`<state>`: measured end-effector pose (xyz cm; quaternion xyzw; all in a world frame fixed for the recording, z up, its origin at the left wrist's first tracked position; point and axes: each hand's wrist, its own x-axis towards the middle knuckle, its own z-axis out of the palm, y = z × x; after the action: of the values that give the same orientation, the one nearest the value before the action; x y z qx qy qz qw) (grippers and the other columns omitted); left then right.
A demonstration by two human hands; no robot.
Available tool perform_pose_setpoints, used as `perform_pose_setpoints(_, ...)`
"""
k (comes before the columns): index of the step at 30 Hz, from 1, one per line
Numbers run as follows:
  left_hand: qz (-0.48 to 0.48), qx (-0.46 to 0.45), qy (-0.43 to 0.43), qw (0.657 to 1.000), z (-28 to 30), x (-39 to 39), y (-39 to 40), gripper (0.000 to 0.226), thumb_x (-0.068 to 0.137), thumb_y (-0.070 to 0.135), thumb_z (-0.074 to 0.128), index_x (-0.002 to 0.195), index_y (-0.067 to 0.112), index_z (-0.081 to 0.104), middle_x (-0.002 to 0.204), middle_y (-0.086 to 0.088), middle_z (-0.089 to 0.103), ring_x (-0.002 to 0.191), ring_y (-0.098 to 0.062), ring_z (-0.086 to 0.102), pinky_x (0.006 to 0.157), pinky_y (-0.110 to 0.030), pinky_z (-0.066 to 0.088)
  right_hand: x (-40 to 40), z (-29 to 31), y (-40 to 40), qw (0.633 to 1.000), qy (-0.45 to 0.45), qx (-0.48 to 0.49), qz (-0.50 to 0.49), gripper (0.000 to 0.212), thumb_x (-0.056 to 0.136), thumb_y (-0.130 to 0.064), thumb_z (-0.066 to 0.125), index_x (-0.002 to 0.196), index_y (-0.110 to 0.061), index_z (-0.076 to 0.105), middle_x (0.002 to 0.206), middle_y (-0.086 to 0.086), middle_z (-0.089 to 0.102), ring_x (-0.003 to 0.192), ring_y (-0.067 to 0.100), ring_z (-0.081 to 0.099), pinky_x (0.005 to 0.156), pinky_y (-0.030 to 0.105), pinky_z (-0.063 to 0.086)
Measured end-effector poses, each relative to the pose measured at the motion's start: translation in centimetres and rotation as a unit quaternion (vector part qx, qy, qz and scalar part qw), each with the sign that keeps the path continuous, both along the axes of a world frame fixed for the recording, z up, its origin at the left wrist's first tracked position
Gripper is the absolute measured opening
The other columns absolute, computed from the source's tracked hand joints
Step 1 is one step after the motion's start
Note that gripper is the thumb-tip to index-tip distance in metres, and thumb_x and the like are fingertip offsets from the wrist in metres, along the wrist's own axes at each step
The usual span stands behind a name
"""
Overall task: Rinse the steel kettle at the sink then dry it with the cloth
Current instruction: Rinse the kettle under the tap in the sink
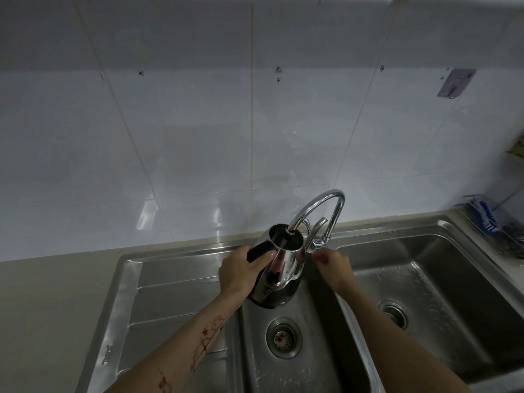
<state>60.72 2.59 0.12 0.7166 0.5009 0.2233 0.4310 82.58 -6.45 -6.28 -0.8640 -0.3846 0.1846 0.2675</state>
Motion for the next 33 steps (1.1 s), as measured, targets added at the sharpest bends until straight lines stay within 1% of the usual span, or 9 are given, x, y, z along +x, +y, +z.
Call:
perform_pose_setpoints(8,0.006,-0.01,0.005,1.0,-0.2,0.1,0.2,0.048,0.076,0.063,0.066,0.096,0.02,0.068,0.085,0.003,0.073,0.08,-0.015,0.07,0.077,-0.043,0.059,0.8,0.0,0.5,1.0,-0.003,0.003,0.004,0.021,0.091,-0.006,0.055,0.105,-0.014,0.07,0.106,0.011,0.072,0.101,0.026,0.066,0.092,0.038,0.053)
perform_pose_setpoints(13,0.008,-0.017,0.002,1.0,-0.4,0.2,0.3,0.048,0.075,0.063,0.067,0.098,0.021,0.069,0.086,0.003,0.073,0.08,-0.015,0.07,0.079,-0.043,0.059,1.6,-0.1,1.3,1.0,-0.001,0.006,-0.007,0.024,0.091,-0.004,0.055,0.11,-0.009,0.068,0.11,0.013,0.071,0.104,0.029,0.064,0.085,0.028,0.044)
perform_pose_setpoints(15,0.011,-0.021,0.002,1.0,-0.5,0.3,0.3,0.047,0.076,0.061,0.067,0.099,0.02,0.069,0.087,0.003,0.074,0.081,-0.014,0.07,0.08,-0.043,0.059,2.1,-0.3,1.8,1.0,0.011,0.012,-0.008,0.026,0.091,-0.003,0.054,0.112,-0.009,0.066,0.112,0.013,0.07,0.105,0.028,0.064,0.086,0.026,0.044)
perform_pose_setpoints(18,0.009,-0.024,-0.001,1.0,-0.5,0.3,0.5,0.049,0.074,0.064,0.066,0.099,0.022,0.069,0.086,0.004,0.074,0.081,-0.013,0.069,0.08,-0.043,0.058,3.1,-0.5,2.9,1.0,0.016,0.014,-0.008,0.027,0.09,-0.005,0.058,0.116,-0.009,0.065,0.114,0.014,0.07,0.106,0.029,0.065,0.09,0.029,0.046)
perform_pose_setpoints(23,0.0,-0.021,0.004,1.0,-0.7,0.2,1.0,0.053,0.074,0.067,0.064,0.1,0.022,0.069,0.089,0.005,0.073,0.082,-0.013,0.069,0.081,-0.043,0.058,4.4,-0.6,5.1,0.999,0.006,-0.015,0.029,0.034,0.09,-0.016,0.062,0.122,-0.005,0.058,0.121,0.016,0.066,0.114,0.036,0.061,0.097,0.043,0.048)
perform_pose_setpoints(26,-0.004,-0.027,-0.004,1.0,-0.7,0.1,1.1,0.063,0.067,0.075,0.06,0.099,0.022,0.069,0.088,0.004,0.074,0.081,-0.013,0.07,0.079,-0.043,0.059,5.2,-1.3,6.2,0.998,0.018,-0.037,0.048,0.039,0.088,-0.014,0.064,0.125,-0.008,0.054,0.126,0.016,0.064,0.117,0.035,0.06,0.097,0.046,0.049)
perform_pose_setpoints(30,-0.003,-0.032,-0.009,0.999,-0.7,-0.1,1.1,0.065,0.064,0.075,0.057,0.097,0.02,0.068,0.086,0.002,0.074,0.079,-0.014,0.07,0.077,-0.043,0.059,5.8,-1.9,7.3,0.997,0.025,-0.05,0.059,0.047,0.087,-0.008,0.063,0.132,-0.011,0.05,0.128,0.014,0.062,0.117,0.033,0.058,0.096,0.039,0.046)
perform_pose_setpoints(32,-0.002,-0.035,-0.015,0.999,-0.7,-0.2,1.2,0.062,0.065,0.073,0.059,0.096,0.019,0.068,0.086,0.002,0.073,0.08,-0.015,0.07,0.077,-0.044,0.058,6.2,-2.1,7.6,0.995,0.056,-0.052,0.056,0.048,0.086,-0.002,0.061,0.132,-0.013,0.05,0.125,0.005,0.059,0.115,0.027,0.057,0.093,0.034,0.044)
perform_pose_setpoints(33,-0.002,-0.037,-0.016,0.999,-0.9,-0.2,1.2,0.057,0.068,0.069,0.062,0.096,0.02,0.068,0.086,0.002,0.073,0.08,-0.015,0.07,0.078,-0.043,0.058,6.4,-2.2,7.7,0.993,0.088,-0.05,0.056,0.044,0.086,0.0,0.06,0.126,-0.017,0.052,0.119,-0.001,0.056,0.112,0.024,0.056,0.091,0.033,0.044)
